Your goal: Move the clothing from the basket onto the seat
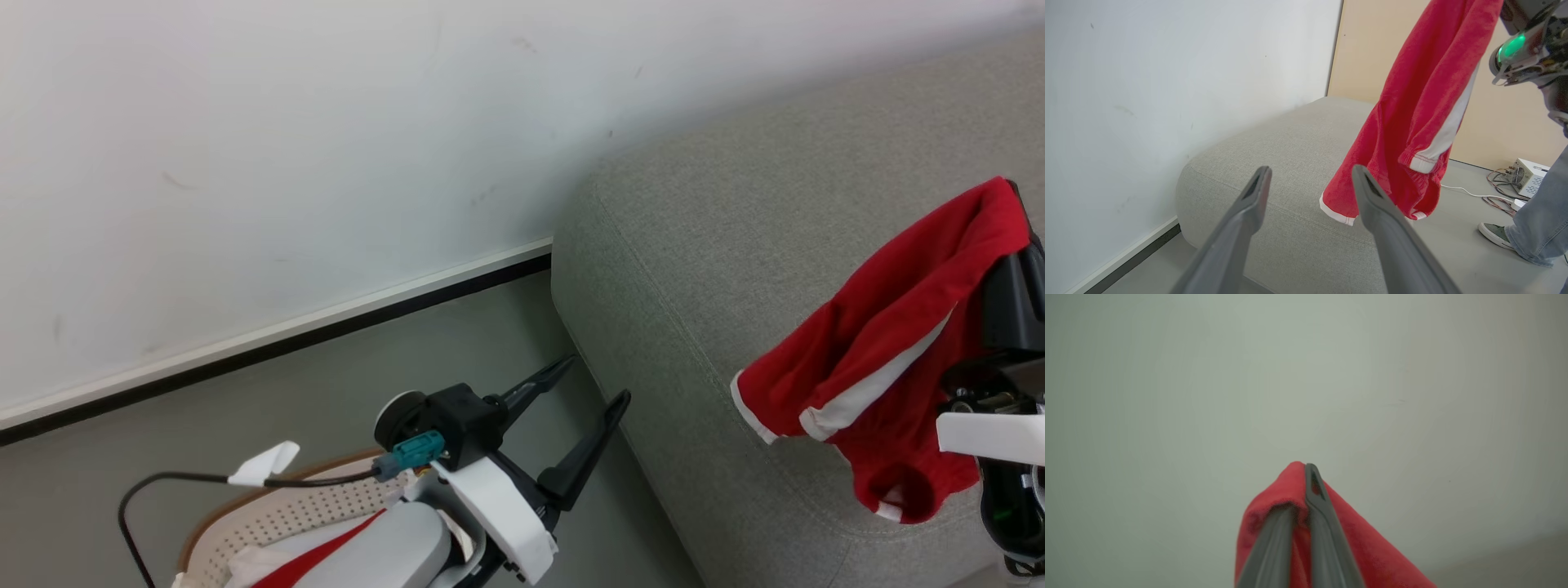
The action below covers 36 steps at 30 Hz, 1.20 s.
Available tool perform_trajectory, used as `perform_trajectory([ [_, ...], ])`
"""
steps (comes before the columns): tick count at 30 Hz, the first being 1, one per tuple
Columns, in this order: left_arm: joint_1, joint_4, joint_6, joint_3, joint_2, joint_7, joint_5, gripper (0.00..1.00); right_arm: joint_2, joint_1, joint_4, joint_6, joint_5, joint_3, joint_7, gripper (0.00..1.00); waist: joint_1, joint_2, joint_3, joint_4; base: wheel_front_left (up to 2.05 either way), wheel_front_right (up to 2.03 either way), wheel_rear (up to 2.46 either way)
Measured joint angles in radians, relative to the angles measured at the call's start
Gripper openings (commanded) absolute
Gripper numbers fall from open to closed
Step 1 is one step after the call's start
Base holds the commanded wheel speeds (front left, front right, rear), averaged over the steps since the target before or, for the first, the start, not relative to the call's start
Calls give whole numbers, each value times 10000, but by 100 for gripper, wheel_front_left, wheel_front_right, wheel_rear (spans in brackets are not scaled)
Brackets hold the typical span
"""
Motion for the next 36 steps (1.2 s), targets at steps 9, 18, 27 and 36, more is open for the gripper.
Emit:
perform_trajectory([
  [9, -360, 4, -96, -79, 10, -31, 186, 100, -272, -1400, 637, 0, 259, -134, -2, 0, 0, 0, 660, -88, 0, 0, 0],
  [18, -1093, -207, -134, -128, 265, 366, 477, 100, -1160, -3814, 2054, 0, 913, -604, -2, 0, 1, 0, 1931, 327, 0, 0, 0],
  [27, -1892, -591, -115, -86, 564, 736, 719, 100, -2472, -5834, 3866, 0, 1078, -1233, 0, 0, 3, -1, 3632, 987, 0, 0, 0],
  [36, -2441, -941, -15, -82, 602, 934, 878, 100, -2970, -7595, 5058, 0, 740, -2777, -2, 0, 2, -1, 5101, 1634, 0, 0, 0],
])
